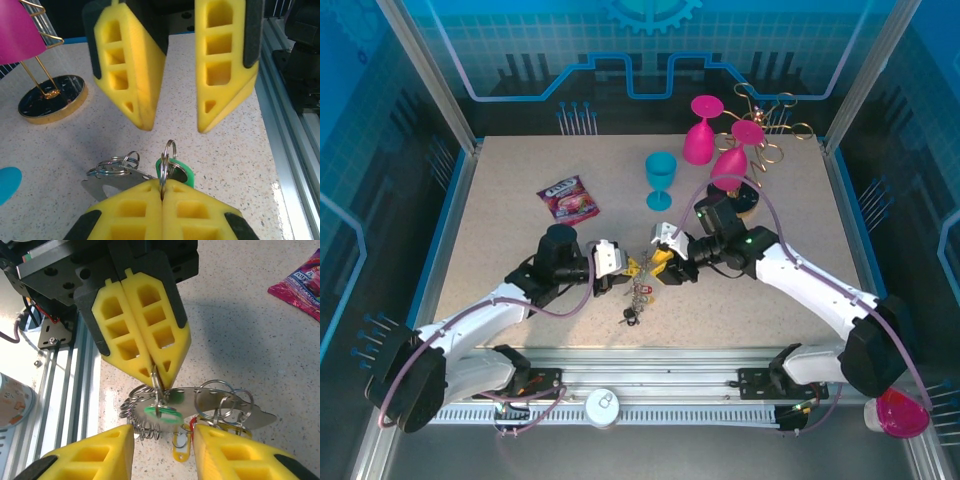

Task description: Put the keys on the keyring

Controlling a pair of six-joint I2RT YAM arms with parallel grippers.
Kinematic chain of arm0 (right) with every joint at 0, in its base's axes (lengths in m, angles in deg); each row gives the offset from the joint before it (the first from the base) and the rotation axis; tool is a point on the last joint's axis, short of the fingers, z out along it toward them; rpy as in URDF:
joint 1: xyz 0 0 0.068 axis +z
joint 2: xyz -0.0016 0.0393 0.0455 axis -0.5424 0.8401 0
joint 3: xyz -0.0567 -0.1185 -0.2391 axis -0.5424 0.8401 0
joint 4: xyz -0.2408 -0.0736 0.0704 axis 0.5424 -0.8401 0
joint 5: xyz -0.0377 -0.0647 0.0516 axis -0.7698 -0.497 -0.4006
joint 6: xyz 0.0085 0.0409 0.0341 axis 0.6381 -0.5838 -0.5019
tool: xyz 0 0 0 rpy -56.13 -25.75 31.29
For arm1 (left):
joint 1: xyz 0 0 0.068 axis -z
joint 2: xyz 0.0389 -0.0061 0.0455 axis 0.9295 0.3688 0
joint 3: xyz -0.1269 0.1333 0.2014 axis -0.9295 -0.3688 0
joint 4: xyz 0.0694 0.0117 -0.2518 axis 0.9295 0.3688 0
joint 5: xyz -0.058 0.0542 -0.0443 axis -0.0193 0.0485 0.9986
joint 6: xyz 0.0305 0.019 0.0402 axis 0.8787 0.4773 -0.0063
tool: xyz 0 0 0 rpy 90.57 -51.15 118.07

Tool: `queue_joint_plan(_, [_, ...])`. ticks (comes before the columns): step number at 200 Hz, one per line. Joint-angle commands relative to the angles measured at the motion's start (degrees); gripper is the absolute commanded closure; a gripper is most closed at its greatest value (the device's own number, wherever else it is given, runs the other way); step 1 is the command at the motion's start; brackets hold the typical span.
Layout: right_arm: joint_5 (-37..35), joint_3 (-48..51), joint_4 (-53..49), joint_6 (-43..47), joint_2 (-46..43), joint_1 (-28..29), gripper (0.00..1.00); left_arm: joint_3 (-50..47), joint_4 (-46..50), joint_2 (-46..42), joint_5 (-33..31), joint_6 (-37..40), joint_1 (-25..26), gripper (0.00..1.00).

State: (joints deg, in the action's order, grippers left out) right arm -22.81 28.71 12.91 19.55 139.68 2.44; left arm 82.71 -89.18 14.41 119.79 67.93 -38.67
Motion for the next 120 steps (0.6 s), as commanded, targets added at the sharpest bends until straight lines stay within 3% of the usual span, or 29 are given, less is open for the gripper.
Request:
queue_joint_plan(1, [3.2, 1.2, 4.9, -4.1, -1.0, -0.3, 0.63, -0.5, -4.8, -1.4, 0.3, 0.1, 0.2, 1.00])
queue_joint_plan(51, [4.3, -0.2, 6.4, -4.7, 1.3, -0.2, 0.67, -0.4, -4.8, -1.5, 0.8, -0.2, 0.2, 1.00])
queue_joint_plan(108, [3.6, -0.6, 5.1, -4.6, 1.5, -0.4, 1.00, -0.4, -5.4, -1.9, 0.5, -0.8, 0.2, 1.00])
queue_joint_plan(120, [2.5, -1.0, 3.8, -4.7, 1.3, -0.8, 1.00, -0.4, -5.6, -2.4, 0.0, -0.8, 0.1, 1.00])
